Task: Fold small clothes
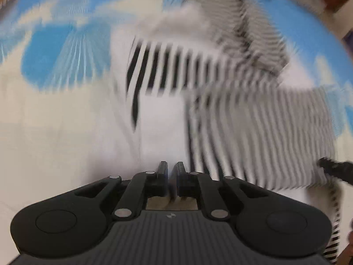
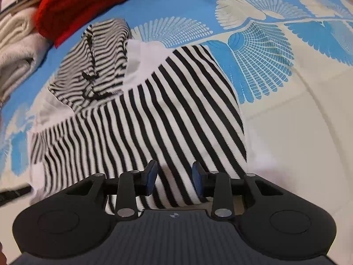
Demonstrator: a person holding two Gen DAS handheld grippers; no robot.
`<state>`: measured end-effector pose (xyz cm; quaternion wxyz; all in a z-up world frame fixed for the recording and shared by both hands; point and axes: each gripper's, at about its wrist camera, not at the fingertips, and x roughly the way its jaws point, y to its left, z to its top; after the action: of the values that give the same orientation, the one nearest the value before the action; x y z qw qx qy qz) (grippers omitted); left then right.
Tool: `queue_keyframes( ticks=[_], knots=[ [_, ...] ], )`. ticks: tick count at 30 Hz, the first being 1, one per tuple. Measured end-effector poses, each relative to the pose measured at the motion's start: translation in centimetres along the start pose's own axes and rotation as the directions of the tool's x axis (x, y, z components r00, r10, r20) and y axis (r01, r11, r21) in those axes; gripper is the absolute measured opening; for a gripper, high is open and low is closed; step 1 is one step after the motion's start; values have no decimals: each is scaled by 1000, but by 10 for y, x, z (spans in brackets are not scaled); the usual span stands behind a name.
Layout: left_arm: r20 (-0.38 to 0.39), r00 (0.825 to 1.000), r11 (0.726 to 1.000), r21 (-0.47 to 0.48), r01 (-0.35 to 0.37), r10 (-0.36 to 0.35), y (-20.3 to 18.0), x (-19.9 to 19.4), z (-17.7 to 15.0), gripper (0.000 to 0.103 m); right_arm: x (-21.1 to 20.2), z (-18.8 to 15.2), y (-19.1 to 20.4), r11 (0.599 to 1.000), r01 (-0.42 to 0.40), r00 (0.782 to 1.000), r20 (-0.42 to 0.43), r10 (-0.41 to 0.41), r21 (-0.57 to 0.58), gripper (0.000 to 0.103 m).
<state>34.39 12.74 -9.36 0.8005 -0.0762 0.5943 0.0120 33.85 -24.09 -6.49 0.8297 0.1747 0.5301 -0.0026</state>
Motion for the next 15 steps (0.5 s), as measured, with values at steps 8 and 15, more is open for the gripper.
queue_keyframes(
  ticks=[8,15],
  knots=[
    [39,998,998,49,-47,45,-11,-7,5,21,5,-1,-10,999,-1,1000,-25,2,39,36],
    [145,989,1000,27,8,-12,-20,-37,12,26,-1,0,-7,999,50,999,16,-50,-6,36]
  ],
)
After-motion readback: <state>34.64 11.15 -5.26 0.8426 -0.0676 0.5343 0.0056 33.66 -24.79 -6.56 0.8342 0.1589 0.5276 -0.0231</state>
